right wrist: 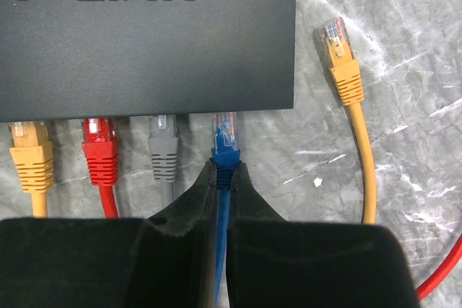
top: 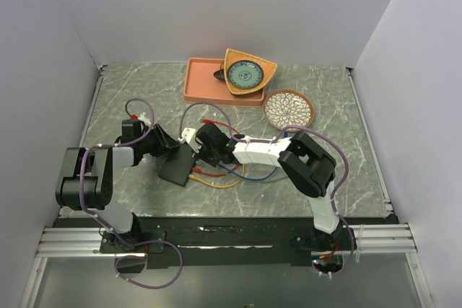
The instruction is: Insert the plug into the switch port
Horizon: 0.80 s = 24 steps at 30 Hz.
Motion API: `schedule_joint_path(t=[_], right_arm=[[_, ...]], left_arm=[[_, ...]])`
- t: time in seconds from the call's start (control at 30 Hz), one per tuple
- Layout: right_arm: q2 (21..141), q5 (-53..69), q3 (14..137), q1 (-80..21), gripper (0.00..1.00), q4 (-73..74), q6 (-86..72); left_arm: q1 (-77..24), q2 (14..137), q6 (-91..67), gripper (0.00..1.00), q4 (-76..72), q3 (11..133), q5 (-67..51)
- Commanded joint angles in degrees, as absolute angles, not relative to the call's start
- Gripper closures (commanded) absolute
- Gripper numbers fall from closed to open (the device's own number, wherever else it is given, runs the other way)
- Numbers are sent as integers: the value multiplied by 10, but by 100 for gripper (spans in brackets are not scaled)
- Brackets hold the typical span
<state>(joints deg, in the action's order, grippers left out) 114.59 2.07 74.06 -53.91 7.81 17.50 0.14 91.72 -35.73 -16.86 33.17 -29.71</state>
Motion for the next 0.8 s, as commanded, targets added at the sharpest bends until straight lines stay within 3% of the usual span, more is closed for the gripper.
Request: schedule_joint_path(t=[0.0,0.77], right_arm=[[1156,18,778,-553,100,51,179],[1182,-19,838,-559,100,78,190]], left_arm=[[-4,930,-352,57,-169,339,-323],[-3,934,-354,59,-182,341,-354]])
